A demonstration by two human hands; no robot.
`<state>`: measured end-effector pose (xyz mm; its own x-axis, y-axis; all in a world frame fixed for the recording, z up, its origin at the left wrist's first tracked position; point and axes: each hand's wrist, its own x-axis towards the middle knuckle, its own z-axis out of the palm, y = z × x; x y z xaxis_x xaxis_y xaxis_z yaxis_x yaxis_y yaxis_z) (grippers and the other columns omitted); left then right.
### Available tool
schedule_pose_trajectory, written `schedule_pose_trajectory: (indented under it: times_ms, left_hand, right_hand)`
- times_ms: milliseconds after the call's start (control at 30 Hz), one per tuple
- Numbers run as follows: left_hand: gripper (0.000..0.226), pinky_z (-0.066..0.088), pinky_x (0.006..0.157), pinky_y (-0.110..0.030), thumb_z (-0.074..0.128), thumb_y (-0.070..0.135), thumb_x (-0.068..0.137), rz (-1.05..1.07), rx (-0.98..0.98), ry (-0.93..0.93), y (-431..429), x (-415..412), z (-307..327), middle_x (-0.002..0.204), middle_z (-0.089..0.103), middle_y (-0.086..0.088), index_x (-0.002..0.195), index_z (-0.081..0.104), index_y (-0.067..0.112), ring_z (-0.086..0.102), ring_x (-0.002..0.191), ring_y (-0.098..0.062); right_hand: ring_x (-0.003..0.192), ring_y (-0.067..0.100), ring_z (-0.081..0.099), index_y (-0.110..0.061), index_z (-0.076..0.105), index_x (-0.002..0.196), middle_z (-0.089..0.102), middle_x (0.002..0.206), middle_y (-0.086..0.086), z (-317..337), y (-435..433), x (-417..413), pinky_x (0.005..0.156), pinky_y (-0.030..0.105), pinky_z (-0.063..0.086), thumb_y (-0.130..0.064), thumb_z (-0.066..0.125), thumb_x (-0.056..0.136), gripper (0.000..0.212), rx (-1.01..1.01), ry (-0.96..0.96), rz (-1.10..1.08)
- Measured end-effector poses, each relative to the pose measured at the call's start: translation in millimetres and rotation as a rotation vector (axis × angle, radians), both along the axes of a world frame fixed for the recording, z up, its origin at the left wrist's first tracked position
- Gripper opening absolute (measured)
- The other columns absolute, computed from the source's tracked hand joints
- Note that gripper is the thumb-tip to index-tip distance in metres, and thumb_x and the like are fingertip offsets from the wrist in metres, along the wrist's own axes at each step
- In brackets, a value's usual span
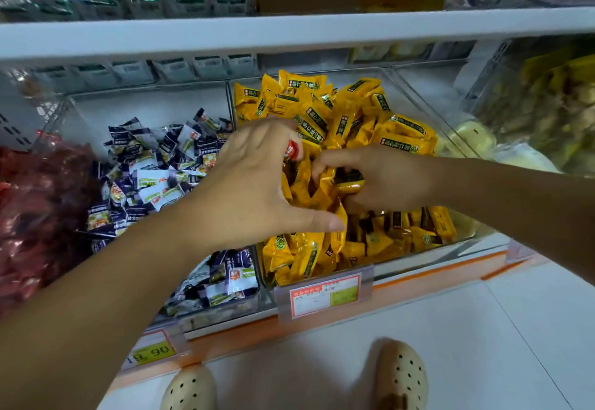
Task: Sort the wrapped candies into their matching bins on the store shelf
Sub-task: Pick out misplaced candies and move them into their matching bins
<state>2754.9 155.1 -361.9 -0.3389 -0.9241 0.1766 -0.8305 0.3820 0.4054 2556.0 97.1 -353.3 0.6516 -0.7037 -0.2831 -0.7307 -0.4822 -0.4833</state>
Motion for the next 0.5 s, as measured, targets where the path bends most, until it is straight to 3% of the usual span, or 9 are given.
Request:
schedule_pose_trajectory:
  times_ms: [67, 167, 300, 433, 500]
  left_hand:
    - [0.085, 0.014, 0.097, -0.019, 0.062, 0.083, 0.046, 0.007, -0.014, -0.084, 0.6, -1.9, -0.4, 0.143, 0.027, 0.012, 0.109, 0.032, 0.034, 0.018, 0.128, -0.004]
    - [0.077, 0.011, 0.099, -0.019, 0.073, 0.067, 0.055, 0.018, -0.054, -0.125, -1.1, -2.0, -2.9, 0.138, 0.029, 0.010, 0.110, 0.031, 0.034, 0.020, 0.131, -0.010]
    - [0.063, 0.009, 0.095, -0.013, 0.078, 0.038, 0.068, 0.009, -0.076, -0.083, -3.6, 0.6, -4.6, 0.118, 0.025, 0.015, 0.108, 0.029, 0.034, 0.021, 0.125, -0.007]
    - [0.059, 0.011, 0.090, -0.011, 0.078, 0.022, 0.070, 0.014, -0.078, -0.051, -5.2, 2.7, -5.3, 0.122, 0.031, 0.012, 0.109, 0.034, 0.031, 0.024, 0.124, -0.009]
    - [0.058, 0.011, 0.089, -0.010, 0.078, 0.022, 0.071, 0.019, -0.065, -0.028, -5.9, 3.5, -5.9, 0.120, 0.030, 0.013, 0.108, 0.035, 0.031, 0.023, 0.121, -0.006]
  right_hand:
    - [0.056, 0.011, 0.062, -0.050, 0.046, 0.106, 0.051, 0.104, -0.005, 3.4, -3.6, -2.5, 0.051, 0.028, 0.054, -0.011, 0.070, 0.082, 0.052, 0.049, -0.091, -0.062]
    - [0.051, 0.012, 0.064, -0.053, 0.048, 0.105, 0.046, 0.108, -0.008, 11.0, -8.3, -3.4, 0.051, 0.024, 0.055, -0.012, 0.069, 0.084, 0.051, 0.068, -0.144, -0.117]
    - [0.059, 0.018, 0.069, -0.050, 0.050, 0.107, 0.050, 0.117, -0.004, 21.9, -23.6, -9.2, 0.055, 0.033, 0.059, -0.013, 0.070, 0.083, 0.049, -0.006, -0.232, -0.172]
    - [0.066, 0.010, 0.069, -0.046, 0.051, 0.115, 0.056, 0.113, -0.007, 30.7, -40.1, -13.7, 0.059, 0.030, 0.059, -0.014, 0.069, 0.084, 0.047, -0.039, -0.262, -0.175]
    - [0.095, 0.007, 0.064, -0.041, 0.051, 0.125, 0.054, 0.126, -0.005, 32.9, -43.8, -13.5, 0.080, 0.029, 0.055, -0.027, 0.072, 0.083, 0.049, -0.077, -0.165, -0.114]
